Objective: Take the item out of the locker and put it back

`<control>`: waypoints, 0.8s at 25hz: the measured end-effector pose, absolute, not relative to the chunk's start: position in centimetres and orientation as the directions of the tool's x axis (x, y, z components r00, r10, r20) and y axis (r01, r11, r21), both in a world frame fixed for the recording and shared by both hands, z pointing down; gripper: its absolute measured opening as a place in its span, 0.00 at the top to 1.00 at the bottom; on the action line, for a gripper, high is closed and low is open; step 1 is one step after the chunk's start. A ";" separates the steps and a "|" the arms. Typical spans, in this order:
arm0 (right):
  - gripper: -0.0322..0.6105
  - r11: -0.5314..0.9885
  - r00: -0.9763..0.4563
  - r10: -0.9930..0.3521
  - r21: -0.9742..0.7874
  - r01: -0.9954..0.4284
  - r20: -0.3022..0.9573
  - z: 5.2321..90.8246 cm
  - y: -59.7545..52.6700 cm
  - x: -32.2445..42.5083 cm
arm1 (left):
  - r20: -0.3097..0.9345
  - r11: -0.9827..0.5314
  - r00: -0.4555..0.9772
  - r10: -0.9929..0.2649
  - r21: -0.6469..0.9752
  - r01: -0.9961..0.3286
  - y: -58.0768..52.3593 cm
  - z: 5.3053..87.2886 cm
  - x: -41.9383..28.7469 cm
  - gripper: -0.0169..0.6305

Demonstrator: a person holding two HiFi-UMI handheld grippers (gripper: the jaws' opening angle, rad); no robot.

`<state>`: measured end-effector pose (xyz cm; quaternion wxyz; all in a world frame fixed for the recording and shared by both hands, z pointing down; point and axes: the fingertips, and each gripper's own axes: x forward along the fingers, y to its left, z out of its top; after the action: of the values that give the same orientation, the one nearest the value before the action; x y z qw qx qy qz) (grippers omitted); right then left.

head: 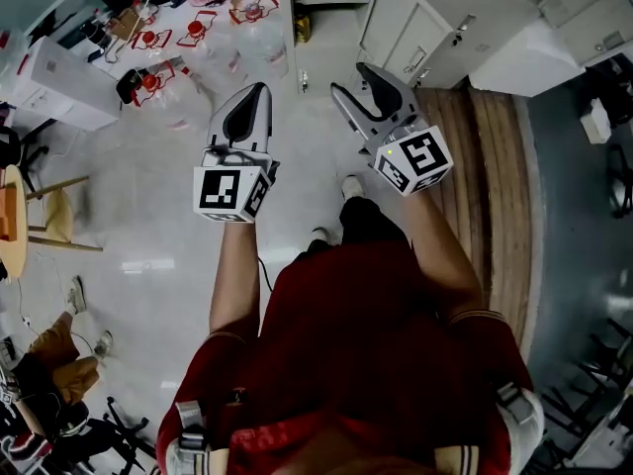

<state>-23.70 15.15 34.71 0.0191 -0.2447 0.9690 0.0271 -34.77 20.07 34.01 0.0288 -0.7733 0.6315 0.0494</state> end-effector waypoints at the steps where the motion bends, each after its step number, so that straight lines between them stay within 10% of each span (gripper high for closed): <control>1: 0.65 0.880 -0.881 -0.471 0.045 -0.473 -0.045 34.9 14.6 -23.8 | -0.113 -0.192 0.189 -0.975 0.021 -0.981 19.6 34.2 -34.9 0.96; 20: 0.61 0.895 -0.894 -0.445 0.070 -0.441 0.054 44.3 -4.4 -27.6 | -0.063 -0.083 0.083 -0.995 -0.007 -0.997 1.3 40.6 -38.1 0.96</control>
<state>-27.58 -4.37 44.29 -0.0342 -0.2276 0.9728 0.0278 -38.12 1.27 40.58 0.0240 -0.7356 0.6767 0.0206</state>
